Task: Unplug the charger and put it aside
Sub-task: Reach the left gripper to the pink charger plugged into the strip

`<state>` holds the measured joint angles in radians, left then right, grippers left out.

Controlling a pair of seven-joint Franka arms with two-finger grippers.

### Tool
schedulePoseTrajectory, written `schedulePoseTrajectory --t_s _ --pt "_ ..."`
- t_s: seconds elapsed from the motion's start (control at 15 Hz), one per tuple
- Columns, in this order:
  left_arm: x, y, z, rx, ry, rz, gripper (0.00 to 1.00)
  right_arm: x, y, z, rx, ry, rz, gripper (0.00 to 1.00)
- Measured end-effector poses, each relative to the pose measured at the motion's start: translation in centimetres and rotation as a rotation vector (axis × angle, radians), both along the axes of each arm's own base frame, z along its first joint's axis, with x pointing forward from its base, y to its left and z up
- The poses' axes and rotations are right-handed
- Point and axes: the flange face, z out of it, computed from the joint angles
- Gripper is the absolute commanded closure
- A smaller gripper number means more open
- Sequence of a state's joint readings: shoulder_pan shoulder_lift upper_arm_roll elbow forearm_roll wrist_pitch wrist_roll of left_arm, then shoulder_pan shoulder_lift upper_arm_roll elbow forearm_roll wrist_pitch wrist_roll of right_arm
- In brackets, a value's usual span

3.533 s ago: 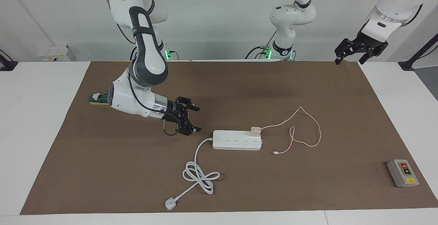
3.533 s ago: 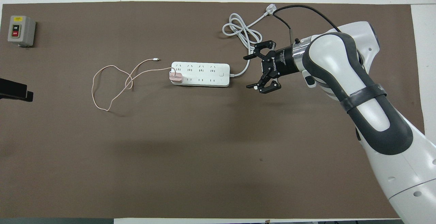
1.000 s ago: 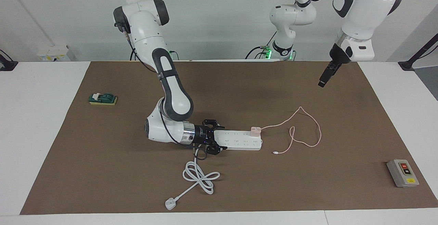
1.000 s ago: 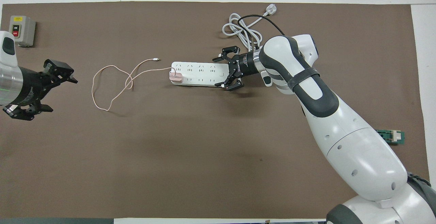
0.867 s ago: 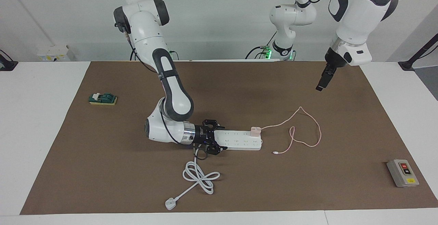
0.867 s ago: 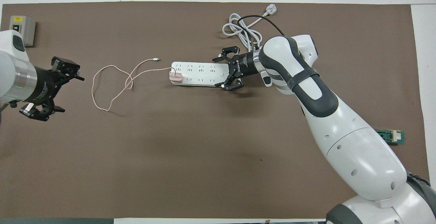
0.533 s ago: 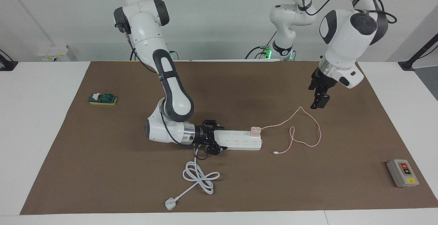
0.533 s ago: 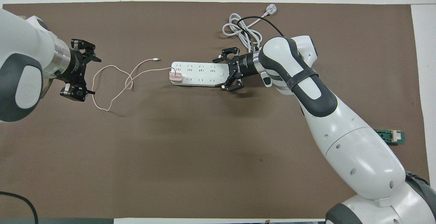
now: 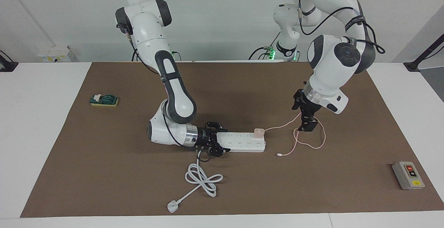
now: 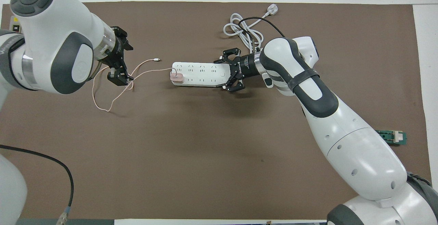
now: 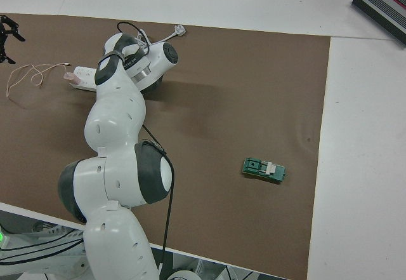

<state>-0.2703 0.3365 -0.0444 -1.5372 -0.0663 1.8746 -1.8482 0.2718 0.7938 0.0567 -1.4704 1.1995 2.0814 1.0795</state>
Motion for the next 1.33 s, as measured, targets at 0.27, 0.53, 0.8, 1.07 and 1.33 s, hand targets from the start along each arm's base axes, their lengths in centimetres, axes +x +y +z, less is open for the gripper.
schedulePoseTrajectory --t_s 0.27,0.53,0.8,1.07,1.33 --pt "-0.5 -4.7 -2.2 0.007 0.021 0.019 0.00 -0.3 0.1 0.2 -0.010 -0.020 -0.001 1.00" --pt "0.4 -7.7 -5.5 0.020 0.040 0.020 0.00 -0.5 0.2 0.3 -0.019 -0.043 0.001 1.00" --pt "-0.3 -10.7 -6.4 0.028 0.008 0.009 0.00 -0.5 0.2 0.3 -0.020 -0.046 -0.002 1.00" --pt "-1.3 -11.9 -8.4 0.065 -0.012 -0.022 0.00 -0.7 -0.1 -0.2 0.013 -0.016 -0.041 1.00" --pt "-2.2 -12.0 -10.3 0.099 0.000 -0.046 0.00 -0.8 -0.2 -0.5 0.023 0.008 -0.062 1.00"
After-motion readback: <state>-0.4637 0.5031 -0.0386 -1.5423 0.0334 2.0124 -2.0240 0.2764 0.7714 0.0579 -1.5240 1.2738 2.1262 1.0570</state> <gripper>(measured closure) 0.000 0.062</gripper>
